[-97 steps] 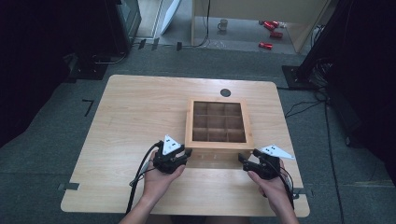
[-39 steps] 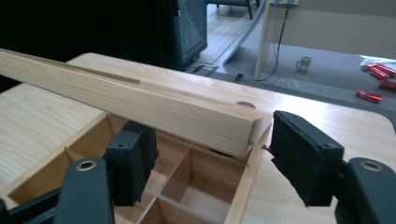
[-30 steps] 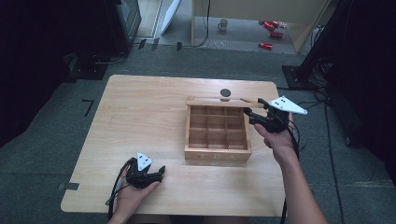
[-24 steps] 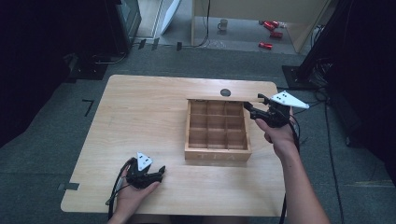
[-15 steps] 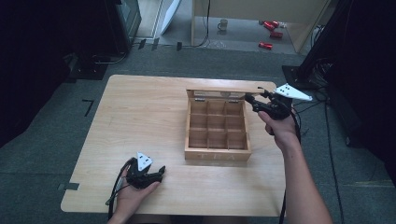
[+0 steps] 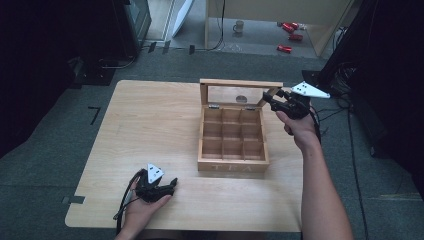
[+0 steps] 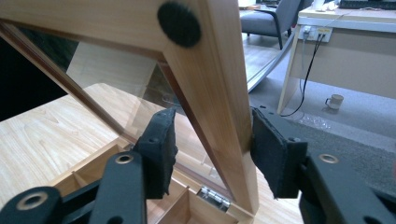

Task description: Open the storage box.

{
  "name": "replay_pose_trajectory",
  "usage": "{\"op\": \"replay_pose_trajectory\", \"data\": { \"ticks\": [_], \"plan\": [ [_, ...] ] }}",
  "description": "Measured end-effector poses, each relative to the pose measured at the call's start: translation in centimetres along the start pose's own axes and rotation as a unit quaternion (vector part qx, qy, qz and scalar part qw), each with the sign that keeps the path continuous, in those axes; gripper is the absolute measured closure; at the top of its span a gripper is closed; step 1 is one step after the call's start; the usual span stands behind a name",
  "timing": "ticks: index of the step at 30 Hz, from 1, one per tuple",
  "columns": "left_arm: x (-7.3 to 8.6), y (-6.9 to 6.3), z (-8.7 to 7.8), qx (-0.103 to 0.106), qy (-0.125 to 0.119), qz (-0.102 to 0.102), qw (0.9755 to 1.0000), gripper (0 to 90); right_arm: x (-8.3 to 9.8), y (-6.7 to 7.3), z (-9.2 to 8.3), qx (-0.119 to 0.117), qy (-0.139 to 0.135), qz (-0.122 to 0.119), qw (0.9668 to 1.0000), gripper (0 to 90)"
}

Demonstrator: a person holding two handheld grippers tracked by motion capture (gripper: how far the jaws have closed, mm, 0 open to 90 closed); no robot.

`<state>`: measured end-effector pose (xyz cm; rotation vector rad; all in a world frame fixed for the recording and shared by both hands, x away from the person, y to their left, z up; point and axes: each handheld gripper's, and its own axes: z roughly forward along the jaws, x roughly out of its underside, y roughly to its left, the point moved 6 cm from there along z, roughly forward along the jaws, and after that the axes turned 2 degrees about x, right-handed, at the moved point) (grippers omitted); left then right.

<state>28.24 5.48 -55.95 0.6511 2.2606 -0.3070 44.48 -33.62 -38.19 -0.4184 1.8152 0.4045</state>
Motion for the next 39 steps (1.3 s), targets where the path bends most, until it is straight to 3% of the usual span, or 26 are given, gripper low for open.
{"op": "replay_pose_trajectory", "data": {
  "ticks": [5, 11, 17, 22, 25, 32, 39],
  "plan": [
    [0.0, -0.1, 0.0, 0.005, 0.0, 0.003, 1.0, 28.4, -0.6, -0.7, 0.7, 0.01, -0.005, -0.006, 0.9999, 57.4],
    [0.0, -0.1, 0.0, 0.007, 0.0, 0.006, 1.0, 28.4, -1.2, -1.9, 1.7, 0.0, -0.011, 0.014, 0.9998, 62.5],
    [0.0, -0.2, 0.0, 0.007, 0.0, 0.006, 1.0, 28.3, -2.0, -2.7, 2.9, 0.015, 0.001, 0.001, 0.9999, 66.2],
    [0.0, -0.3, 0.1, 0.006, 0.004, 0.008, 0.9999, 23.5, -2.7, -3.4, 4.3, 0.037, 0.015, 0.021, 0.999, 67.0],
    [0.0, -0.3, 0.2, 0.007, 0.008, 0.01, 0.9999, 19.0, -3.0, -4.0, 5.5, 0.054, 0.027, 0.038, 0.9975, 67.1],
    [0.0, -0.3, 0.2, 0.007, 0.008, 0.009, 0.9999, 18.4, -3.3, -4.6, 7.0, 0.081, 0.034, 0.068, 0.9938, 67.0],
    [0.0, -0.3, 0.2, 0.007, 0.009, 0.009, 0.9999, 18.4, -3.1, -5.1, 8.4, 0.127, 0.037, 0.099, 0.9863, 67.0]
  ]
}}
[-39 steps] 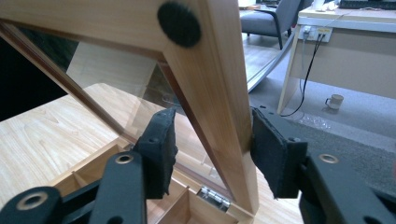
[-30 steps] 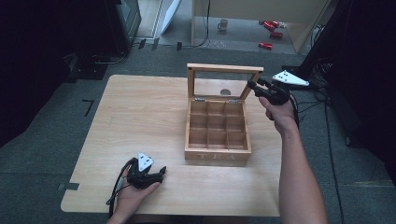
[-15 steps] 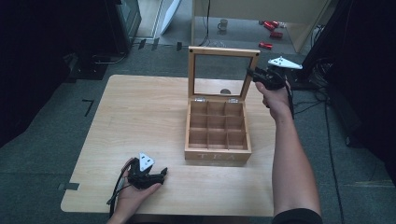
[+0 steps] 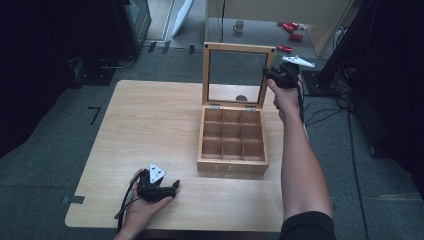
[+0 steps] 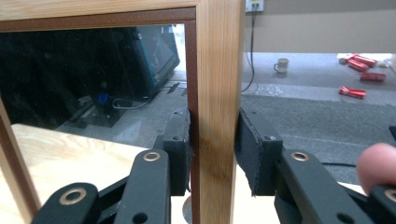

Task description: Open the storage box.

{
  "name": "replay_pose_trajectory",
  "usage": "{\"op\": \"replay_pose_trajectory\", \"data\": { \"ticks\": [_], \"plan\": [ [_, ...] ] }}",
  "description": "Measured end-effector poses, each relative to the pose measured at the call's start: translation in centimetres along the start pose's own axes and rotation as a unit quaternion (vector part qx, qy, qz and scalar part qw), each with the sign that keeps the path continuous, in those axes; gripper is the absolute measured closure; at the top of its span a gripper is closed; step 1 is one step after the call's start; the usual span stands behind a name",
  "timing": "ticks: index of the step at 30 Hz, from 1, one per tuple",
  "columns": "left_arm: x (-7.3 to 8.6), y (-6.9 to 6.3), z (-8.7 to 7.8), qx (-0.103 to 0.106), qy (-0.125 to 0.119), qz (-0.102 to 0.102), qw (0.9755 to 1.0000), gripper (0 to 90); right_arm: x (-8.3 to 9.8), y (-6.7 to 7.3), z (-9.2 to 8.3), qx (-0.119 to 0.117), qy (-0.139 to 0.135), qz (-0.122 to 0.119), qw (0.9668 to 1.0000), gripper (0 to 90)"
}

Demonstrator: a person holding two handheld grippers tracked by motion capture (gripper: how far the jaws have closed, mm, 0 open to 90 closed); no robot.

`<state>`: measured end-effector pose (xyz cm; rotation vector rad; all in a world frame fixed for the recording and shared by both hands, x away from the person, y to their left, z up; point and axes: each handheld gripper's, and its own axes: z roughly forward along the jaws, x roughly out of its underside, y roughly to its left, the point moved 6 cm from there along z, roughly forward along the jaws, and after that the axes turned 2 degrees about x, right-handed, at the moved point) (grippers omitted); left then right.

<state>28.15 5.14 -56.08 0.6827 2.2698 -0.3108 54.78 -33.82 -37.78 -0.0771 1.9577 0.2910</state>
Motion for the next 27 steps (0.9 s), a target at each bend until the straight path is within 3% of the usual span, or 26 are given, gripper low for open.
{"op": "replay_pose_trajectory", "data": {
  "ticks": [15, 16, 17, 18, 21, 22, 25, 26, 27],
  "plan": [
    [0.0, 0.0, 0.0, 0.001, 0.0, 0.001, 1.0, 18.4, 0.0, 0.0, 0.5, 0.012, 0.0, 0.021, 0.9997, 64.3],
    [0.0, 0.0, 0.0, 0.001, 0.0, 0.001, 1.0, 18.4, -0.2, 0.0, 0.3, 0.024, -0.002, 0.017, 0.9996, 55.2],
    [0.0, 0.0, 0.0, 0.001, 0.0, 0.001, 1.0, 18.4, -0.2, 0.0, 0.3, 0.024, -0.002, 0.017, 0.9996, 55.2],
    [0.0, 0.0, 0.0, 0.0, -0.001, 0.001, 1.0, 18.4, -0.3, 0.1, 0.0, 0.032, -0.002, 0.011, 0.9994, 45.8],
    [0.0, 0.0, 0.0, 0.0, -0.001, 0.001, 1.0, 18.4, -0.4, 0.3, -0.3, 0.033, 0.002, 0.008, 0.9994, 39.2],
    [0.0, 0.0, 0.0, 0.0, 0.0, 0.001, 1.0, 18.4, -0.4, 0.5, -0.8, 0.035, 0.005, 0.002, 0.9994, 31.6],
    [0.0, 0.0, 0.0, 0.0, 0.0, 0.001, 1.0, 18.4, -0.2, 0.8, -1.2, 0.032, 0.01, 0.0, 0.9994, 25.4],
    [0.0, 0.0, 0.0, 0.0, 0.0, 0.002, 1.0, 18.4, 0.1, 1.2, -1.7, 0.03, 0.014, -0.004, 0.9995, 18.5],
    [0.0, 0.0, 0.0, 0.0, 0.0, 0.001, 1.0, 18.4, 0.1, 1.2, -1.7, 0.03, 0.014, -0.004, 0.9995, 18.5]
  ]
}}
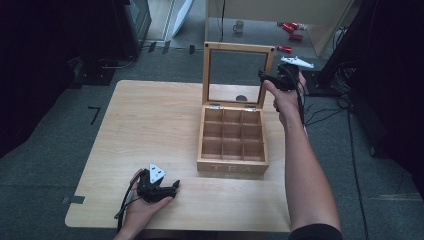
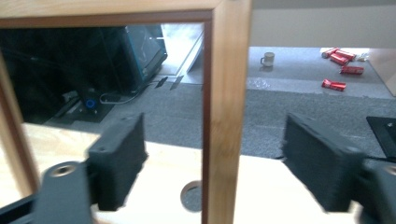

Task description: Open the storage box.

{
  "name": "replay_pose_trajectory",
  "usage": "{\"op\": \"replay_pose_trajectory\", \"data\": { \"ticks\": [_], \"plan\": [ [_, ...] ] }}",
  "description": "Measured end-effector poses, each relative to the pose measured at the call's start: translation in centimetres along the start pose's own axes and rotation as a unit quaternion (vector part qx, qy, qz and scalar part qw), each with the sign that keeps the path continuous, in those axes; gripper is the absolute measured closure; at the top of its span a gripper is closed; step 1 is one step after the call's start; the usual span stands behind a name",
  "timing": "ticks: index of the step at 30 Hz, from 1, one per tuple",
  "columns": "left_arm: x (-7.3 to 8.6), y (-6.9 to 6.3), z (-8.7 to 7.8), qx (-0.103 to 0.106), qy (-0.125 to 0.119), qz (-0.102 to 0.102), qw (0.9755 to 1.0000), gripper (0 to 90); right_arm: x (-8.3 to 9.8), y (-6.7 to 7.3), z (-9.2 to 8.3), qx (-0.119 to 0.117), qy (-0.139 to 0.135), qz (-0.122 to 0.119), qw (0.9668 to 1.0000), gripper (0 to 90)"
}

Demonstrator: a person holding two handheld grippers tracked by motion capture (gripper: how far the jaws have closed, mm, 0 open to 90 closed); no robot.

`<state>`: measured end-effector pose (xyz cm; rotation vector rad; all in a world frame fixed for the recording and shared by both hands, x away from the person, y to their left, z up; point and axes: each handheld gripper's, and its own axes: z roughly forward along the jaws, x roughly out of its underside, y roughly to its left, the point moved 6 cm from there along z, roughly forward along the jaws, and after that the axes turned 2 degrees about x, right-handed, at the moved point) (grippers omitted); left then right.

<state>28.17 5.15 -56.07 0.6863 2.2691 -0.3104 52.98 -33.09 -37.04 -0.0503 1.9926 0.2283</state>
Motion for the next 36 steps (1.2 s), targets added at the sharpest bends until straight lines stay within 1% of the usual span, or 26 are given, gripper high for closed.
{"op": "replay_pose_trajectory", "data": {
  "ticks": [1, 4, 5, 6, 7, 9, 11, 12, 13, 15, 16, 18, 20, 21, 23, 24, 25, 26, 27, 28, 29, 30, 32, 33, 34, 36],
  "plan": [
    [0.0, 0.0, 0.0, 0.0, 0.0, 0.0, 1.0, 18.4, 0.4, 0.2, -0.4, 0.0, 0.006, -0.004, 1.0, 13.3],
    [0.0, 0.0, 0.0, 0.0, -0.001, 0.0, 1.0, 18.4, 0.7, 0.4, -0.9, 0.001, 0.007, -0.007, 1.0, 11.5],
    [0.0, 0.0, 0.0, 0.0, -0.001, -0.001, 1.0, 18.4, 1.3, 0.5, -1.5, -0.004, 0.011, -0.007, 0.9999, 7.3],
    [0.0, 0.0, 0.0, 0.0, -0.001, -0.001, 1.0, 18.4, 1.3, 0.5, -1.5, -0.004, 0.011, -0.007, 0.9999, 7.3],
    [0.0, 0.0, 0.0, -0.001, -0.001, -0.003, 1.0, 18.4, 1.7, 0.7, -2.2, -0.012, 0.011, -0.008, 0.9998, 4.8],
    [0.0, 0.0, 0.0, -0.001, 0.0, -0.003, 1.0, 18.4, 2.2, 0.9, -3.0, -0.021, 0.013, -0.012, 0.9996, 3.2],
    [0.0, 0.1, 0.0, 0.0, -0.001, -0.004, 1.0, 18.3, 2.9, 1.1, -3.9, -0.026, 0.015, -0.02, 0.9994, 2.7],
    [0.0, 0.1, 0.0, 0.0, -0.001, -0.004, 1.0, 18.4, 2.9, 1.1, -3.9, -0.026, 0.015, -0.02, 0.9994, 2.7],
    [0.0, 0.1, 0.0, 0.0, -0.001, -0.005, 1.0, 18.4, 3.5, 1.2, -4.8, -0.026, 0.017, -0.024, 0.9992, 2.1],
    [0.0, 0.1, 0.0, 0.001, -0.002, -0.006, 1.0, 18.4, 3.7, 1.2, -5.1, -0.028, 0.018, -0.025, 0.9991, 1.9],
    [0.0, 0.1, 0.0, 0.002, -0.003, -0.009, 1.0, 18.4, 4.5, 1.2, -6.0, -0.028, 0.021, -0.028, 0.999, 1.7],
    [0.0, 0.1, 0.0, 0.002, -0.003, -0.01, 0.9999, 18.4, 5.1, 1.1, -6.6, -0.029, 0.022, -0.03, 0.9989, 1.7],
    [0.0, 0.2, -0.1, -0.001, -0.004, -0.014, 0.9999, 18.2, 5.9, 1.0, -7.3, -0.023, 0.027, -0.039, 0.9986, 1.6],
    [0.0, 0.2, 0.0, -0.008, -0.001, -0.013, 0.9999, 17.7, 6.3, 0.9, -7.8, -0.023, 0.028, -0.041, 0.9985, 1.7],
    [0.1, 0.2, 0.0, -0.011, 0.001, -0.011, 0.9999, 16.7, 6.9, 0.9, -8.6, -0.026, 0.028, -0.037, 0.9986, 1.6],
    [0.1, 0.2, 0.0, -0.011, 0.001, -0.011, 0.9999, 16.3, 6.9, 0.9, -8.6, -0.026, 0.028, -0.037, 0.9986, 1.6],
    [0.1, 0.2, 0.0, -0.012, 0.001, -0.012, 0.9999, 16.1, 7.6, 0.9, -9.3, -0.028, 0.029, -0.037, 0.9985, 0.6],
    [0.1, 0.2, 0.0, -0.012, 0.001, -0.012, 0.9999, 16.1, 7.6, 0.9, -9.3, -0.028, 0.029, -0.037, 0.9985, 0.6],
    [0.1, 0.2, 0.0, -0.012, 0.001, -0.013, 0.9998, 16.1, 8.2, 1.0, -10.0, -0.03, 0.031, -0.038, 0.9983, 0.6],
    [0.1, 0.2, 0.0, -0.012, 0.001, -0.013, 0.9998, 16.0, 8.2, 1.0, -10.0, -0.03, 0.031, -0.038, 0.9983, 0.6],
    [0.1, 0.2, 0.0, -0.013, 0.001, -0.012, 0.9998, 16.0, 8.5, 1.1, -10.4, -0.032, 0.03, -0.037, 0.9983, 0.6],
    [0.1, 0.2, -0.1, -0.013, 0.001, -0.012, 0.9998, 15.4, 9.3, 1.2, -11.3, -0.034, 0.03, -0.032, 0.9984, 0.6],
    [0.1, 0.2, -0.1, -0.013, 0.002, -0.013, 0.9998, 15.3, 9.6, 1.3, -11.5, -0.036, 0.03, -0.031, 0.9984, 0.6],
    [0.2, 0.2, -0.1, -0.014, 0.001, -0.014, 0.9998, 15.2, 10.4, 1.4, -12.3, -0.038, 0.031, -0.029, 0.9984, 0.6],
    [0.2, 0.2, -0.1, -0.015, 0.001, -0.015, 0.9998, 15.2, 10.4, 1.4, -12.3, -0.038, 0.031, -0.029, 0.9984, 0.6],
    [0.2, 0.2, -0.2, -0.017, 0.002, -0.016, 0.9997, 15.2, 11.3, 1.6, -13.3, -0.041, 0.029, -0.026, 0.9984, 0.6]
  ]
}}
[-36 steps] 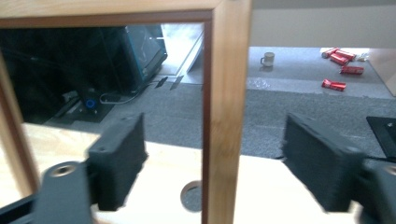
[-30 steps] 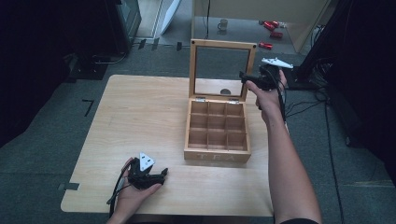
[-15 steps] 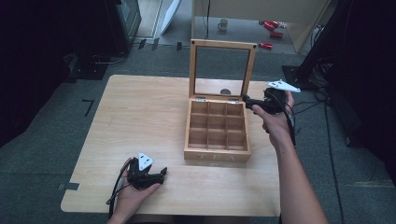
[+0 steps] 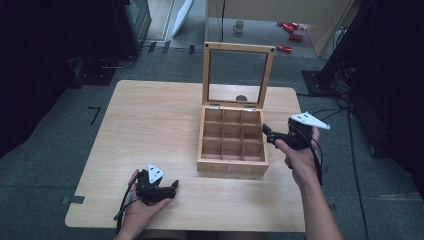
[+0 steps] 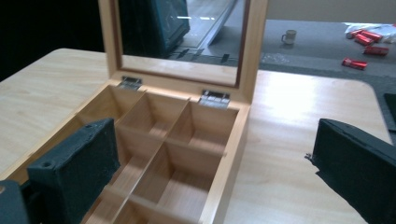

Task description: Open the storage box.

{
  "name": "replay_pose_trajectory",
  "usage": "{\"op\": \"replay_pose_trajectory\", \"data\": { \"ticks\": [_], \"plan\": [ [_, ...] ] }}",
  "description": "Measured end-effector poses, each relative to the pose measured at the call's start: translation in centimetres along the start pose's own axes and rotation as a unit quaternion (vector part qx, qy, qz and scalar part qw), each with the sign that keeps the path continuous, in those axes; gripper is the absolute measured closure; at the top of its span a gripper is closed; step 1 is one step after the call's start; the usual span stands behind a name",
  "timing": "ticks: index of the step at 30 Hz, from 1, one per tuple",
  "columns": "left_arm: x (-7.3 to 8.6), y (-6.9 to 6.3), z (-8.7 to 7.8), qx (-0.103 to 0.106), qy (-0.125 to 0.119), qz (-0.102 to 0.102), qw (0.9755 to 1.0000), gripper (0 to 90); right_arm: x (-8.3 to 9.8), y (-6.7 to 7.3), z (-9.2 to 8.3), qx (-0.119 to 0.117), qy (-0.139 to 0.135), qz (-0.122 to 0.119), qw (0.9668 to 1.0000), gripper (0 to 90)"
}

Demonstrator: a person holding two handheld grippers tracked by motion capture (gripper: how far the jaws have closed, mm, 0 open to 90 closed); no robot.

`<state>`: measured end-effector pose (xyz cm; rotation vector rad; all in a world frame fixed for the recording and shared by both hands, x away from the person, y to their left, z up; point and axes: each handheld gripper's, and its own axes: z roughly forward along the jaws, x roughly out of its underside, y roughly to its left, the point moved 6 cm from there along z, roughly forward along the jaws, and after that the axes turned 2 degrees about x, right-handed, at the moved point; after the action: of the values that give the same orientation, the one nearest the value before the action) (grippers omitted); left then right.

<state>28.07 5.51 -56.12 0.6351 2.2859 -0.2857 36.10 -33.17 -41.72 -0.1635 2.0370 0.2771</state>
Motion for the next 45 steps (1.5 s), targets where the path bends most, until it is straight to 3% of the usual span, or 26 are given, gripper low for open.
{"op": "replay_pose_trajectory", "data": {
  "ticks": [13, 15, 19, 26, 38, 39, 40, 41, 45],
  "plan": [
    [0.1, -0.1, -0.1, -0.002, -0.001, -0.004, 1.0, 14.1, 4.5, 1.1, -4.0, -0.003, -0.006, -0.007, 0.9999, 0.6],
    [0.2, -0.1, -0.1, -0.003, 0.0, -0.004, 1.0, 14.1, 4.8, 1.3, -4.2, -0.003, -0.006, -0.008, 0.9999, 0.6],
    [0.2, -0.1, -0.1, -0.004, 0.0, -0.005, 1.0, 14.1, 7.5, 1.7, -4.9, -0.001, 0.001, -0.014, 0.9999, 0.6],
    [0.2, -0.1, -0.1, -0.008, 0.001, -0.008, 0.9999, 13.7, 10.3, 2.0, -5.7, -0.003, 0.013, -0.015, 0.9998, 0.6],
    [0.1, -0.2, -0.1, -0.01, 0.001, -0.01, 0.9999, 13.6, 14.7, -0.2, -7.6, 0.023, 0.039, -0.02, 0.9988, 0.6],
    [0.1, -0.2, -0.1, -0.01, 0.001, -0.01, 0.9999, 13.6, 15.8, -0.6, -7.7, 0.023, 0.048, -0.017, 0.9984, 0.6],
    [0.1, -0.2, -0.1, -0.01, 0.001, -0.01, 0.9999, 13.6, 15.8, -0.6, -7.7, 0.023, 0.048, -0.017, 0.9984, 0.6],
    [0.1, -0.2, -0.1, -0.01, 0.001, -0.01, 0.9999, 13.6, 17.0, -1.0, -7.5, 0.035, 0.067, -0.028, 0.9968, 0.6],
    [0.1, -0.2, -0.1, -0.011, 0.001, -0.011, 0.9999, 13.6, 18.4, -1.5, -7.1, 0.045, 0.092, -0.029, 0.9943, 0.6]
  ]
}}
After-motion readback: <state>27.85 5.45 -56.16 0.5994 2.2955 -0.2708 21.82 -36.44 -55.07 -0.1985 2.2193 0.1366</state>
